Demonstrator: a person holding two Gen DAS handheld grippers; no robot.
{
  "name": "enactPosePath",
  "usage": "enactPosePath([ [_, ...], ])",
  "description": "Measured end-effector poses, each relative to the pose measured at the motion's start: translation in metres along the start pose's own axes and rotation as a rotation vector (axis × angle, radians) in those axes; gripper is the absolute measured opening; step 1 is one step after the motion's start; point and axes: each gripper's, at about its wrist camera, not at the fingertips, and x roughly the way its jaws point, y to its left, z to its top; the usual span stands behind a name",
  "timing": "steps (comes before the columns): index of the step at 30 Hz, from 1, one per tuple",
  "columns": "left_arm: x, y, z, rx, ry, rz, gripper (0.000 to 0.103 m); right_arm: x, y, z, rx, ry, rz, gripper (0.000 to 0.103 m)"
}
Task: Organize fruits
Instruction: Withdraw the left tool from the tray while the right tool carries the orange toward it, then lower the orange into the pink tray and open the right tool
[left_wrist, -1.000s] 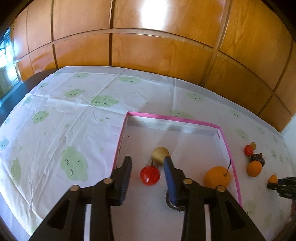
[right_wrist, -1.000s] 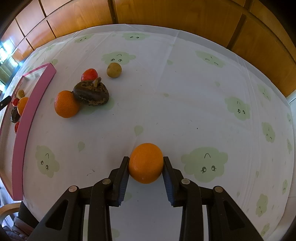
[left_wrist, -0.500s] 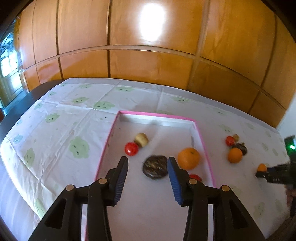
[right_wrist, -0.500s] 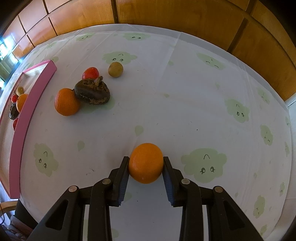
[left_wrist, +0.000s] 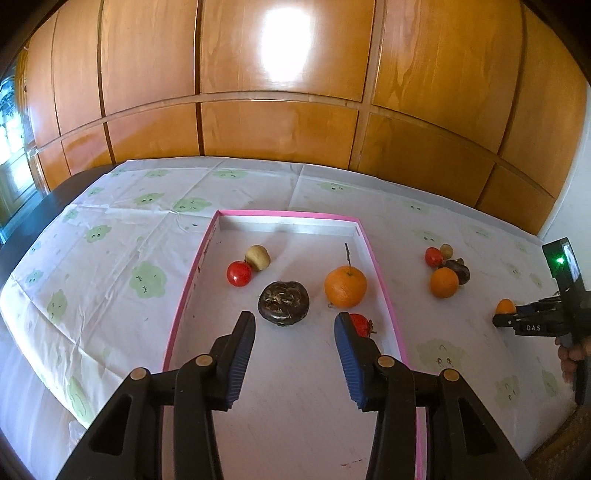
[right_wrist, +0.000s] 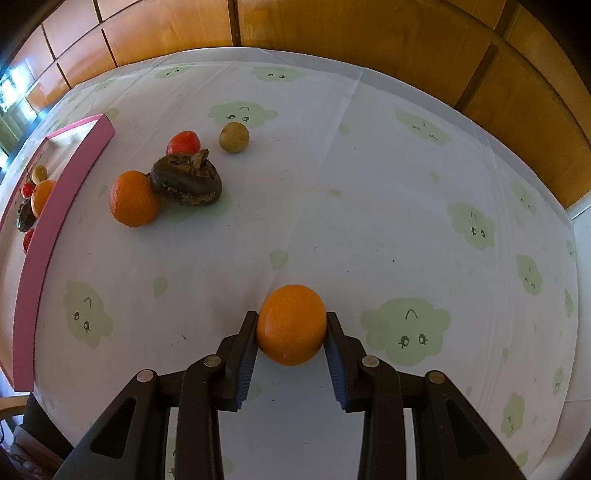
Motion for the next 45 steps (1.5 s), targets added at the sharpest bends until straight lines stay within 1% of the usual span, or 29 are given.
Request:
enactPosePath([
  [8, -0.002, 0.004, -0.003, -0.013, 0.005, 0.0, 0.048, 0.001, 0.005, -0.004, -0.015, -0.008, -0.017, 0.035],
  [13, -0.002, 0.014, -0.006, -0.035, 0.004, 0.011, 0.048, 0.001, 0.012, -0.003, -0.015, 0.01, -0.033, 0.034],
  [14, -0.002, 0.017, -0.006, -0.041, 0.003, 0.015, 0.048, -0.003, 0.016, -0.002, -0.011, 0.001, -0.027, 0.034],
  [18, -0.002, 0.028, -0.009, -0.047, -0.003, 0.04, 0.048, -0.03, 0.044, 0.006, -0.038, -0.074, 0.041, 0.034],
  [21, 0.0, 0.035, -0.013, -0.064, 0.006, 0.049, 0.048, -0.047, 0.08, 0.014, -0.09, -0.131, 0.106, 0.034],
  [26, -0.003, 0.04, -0.016, -0.073, 0.002, 0.056, 0.048, -0.058, 0.13, 0.016, -0.17, -0.169, 0.175, 0.034],
  [30, -0.006, 0.043, -0.019, -0.069, -0.004, 0.064, 0.048, -0.057, 0.154, 0.011, -0.204, -0.165, 0.222, 0.034],
  [32, -0.007, 0.045, -0.019, -0.072, -0.004, 0.066, 0.048, -0.059, 0.165, 0.006, -0.219, -0.163, 0.24, 0.034],
  [37, -0.007, 0.048, -0.021, -0.083, 0.0, 0.062, 0.048, -0.06, 0.176, 0.003, -0.239, -0.165, 0.277, 0.034],
  [45, -0.005, 0.048, -0.023, -0.092, 0.007, 0.052, 0.048, -0.077, 0.193, 0.0, -0.257, -0.201, 0.326, 0.034],
])
